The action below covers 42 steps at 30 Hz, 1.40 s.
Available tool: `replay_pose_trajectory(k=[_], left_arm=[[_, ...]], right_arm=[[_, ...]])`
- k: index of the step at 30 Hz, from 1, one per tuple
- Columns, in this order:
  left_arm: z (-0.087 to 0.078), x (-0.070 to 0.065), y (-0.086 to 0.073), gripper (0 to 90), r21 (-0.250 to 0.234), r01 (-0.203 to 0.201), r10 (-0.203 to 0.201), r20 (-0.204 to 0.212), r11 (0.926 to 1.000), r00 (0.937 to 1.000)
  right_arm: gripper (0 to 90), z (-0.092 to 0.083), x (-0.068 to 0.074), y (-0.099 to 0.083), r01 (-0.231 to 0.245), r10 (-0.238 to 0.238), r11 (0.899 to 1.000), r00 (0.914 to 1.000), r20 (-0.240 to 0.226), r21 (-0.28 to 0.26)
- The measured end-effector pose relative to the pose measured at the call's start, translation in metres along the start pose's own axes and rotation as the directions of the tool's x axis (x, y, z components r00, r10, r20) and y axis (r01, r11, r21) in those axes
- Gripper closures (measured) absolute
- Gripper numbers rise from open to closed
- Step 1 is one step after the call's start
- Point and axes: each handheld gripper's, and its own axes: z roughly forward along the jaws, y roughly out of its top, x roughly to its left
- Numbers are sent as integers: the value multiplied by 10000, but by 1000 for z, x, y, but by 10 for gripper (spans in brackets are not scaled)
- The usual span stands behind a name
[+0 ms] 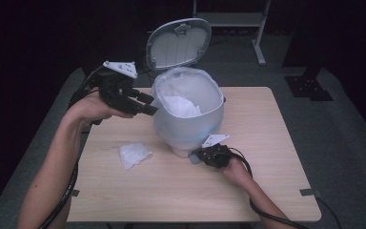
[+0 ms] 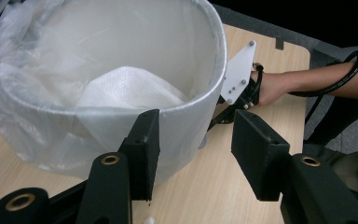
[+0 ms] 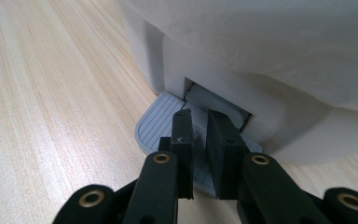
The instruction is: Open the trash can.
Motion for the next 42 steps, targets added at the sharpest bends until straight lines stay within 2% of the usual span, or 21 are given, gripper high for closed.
replay_pose_trajectory(k=[11,21,35,42], left_arm=[[-7,7,-21,483,-86,170,-171,-162,9998,9997],[-6,14,-43,457,-88,376,-378,-211,9993,9991],[8,26,-75,454,184,781,-772,-453,9968,9960],[18,32,-96,449,178,1055,-1046,-464,9943,9934]], right_arm=[[805,0,0,1,-39,39,10000,10000,-18,26],[805,0,0,1,-48,48,10000,10000,12,35],[805,0,1,1,-39,39,9999,10000,41,114],[805,0,1,1,-51,50,9999,10000,47,110]])
